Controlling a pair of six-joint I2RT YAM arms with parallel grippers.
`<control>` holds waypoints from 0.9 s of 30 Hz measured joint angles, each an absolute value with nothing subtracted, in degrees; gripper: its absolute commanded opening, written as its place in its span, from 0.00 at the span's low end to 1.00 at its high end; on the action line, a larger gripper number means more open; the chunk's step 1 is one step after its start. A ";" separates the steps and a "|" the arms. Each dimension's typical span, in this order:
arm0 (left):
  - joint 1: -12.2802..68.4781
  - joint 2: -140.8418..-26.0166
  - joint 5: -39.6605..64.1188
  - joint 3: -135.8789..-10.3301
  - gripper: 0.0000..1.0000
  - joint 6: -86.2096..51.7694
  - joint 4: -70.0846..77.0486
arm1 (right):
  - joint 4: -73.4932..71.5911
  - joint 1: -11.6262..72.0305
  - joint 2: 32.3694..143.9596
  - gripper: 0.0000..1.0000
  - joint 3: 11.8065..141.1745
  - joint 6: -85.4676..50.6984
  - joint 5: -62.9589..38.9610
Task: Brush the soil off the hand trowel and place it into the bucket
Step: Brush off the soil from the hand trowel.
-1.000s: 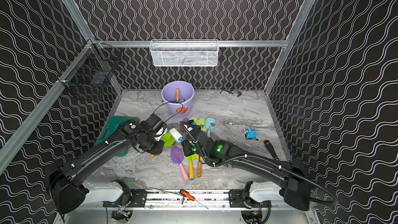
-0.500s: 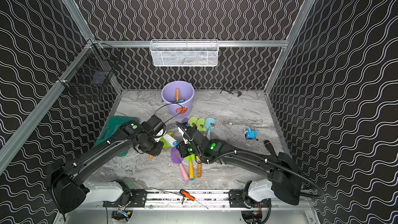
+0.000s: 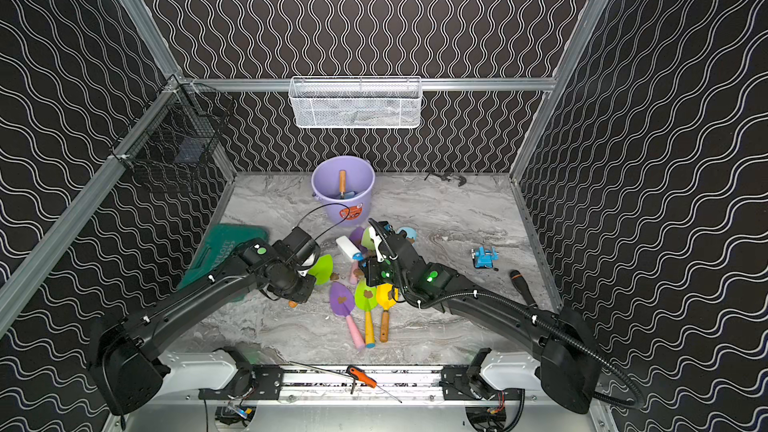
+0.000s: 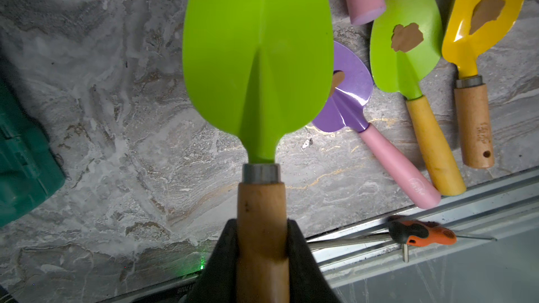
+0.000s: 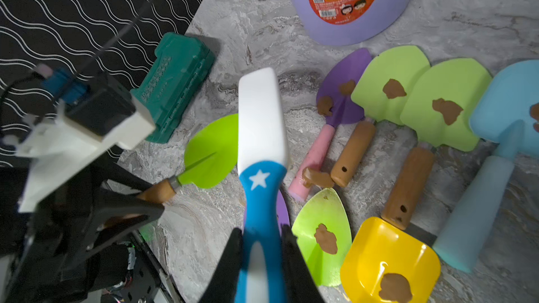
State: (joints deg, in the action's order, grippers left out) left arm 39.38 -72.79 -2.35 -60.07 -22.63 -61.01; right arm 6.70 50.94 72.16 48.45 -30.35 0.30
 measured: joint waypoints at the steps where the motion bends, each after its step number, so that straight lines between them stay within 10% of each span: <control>1: 39.38 -71.59 -2.26 -59.09 0.00 -22.94 -60.23 | 6.50 50.92 71.81 0.00 47.40 -30.50 0.36; 27: 14.61 -69.69 56.55 -32.84 0.00 -66.13 16.71 | -5.63 33.74 47.81 0.00 26.02 -48.07 -17.52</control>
State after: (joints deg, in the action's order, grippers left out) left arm 14.61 -69.69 56.55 -32.84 -66.13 16.71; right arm -5.63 33.74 47.81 26.02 -48.07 -17.52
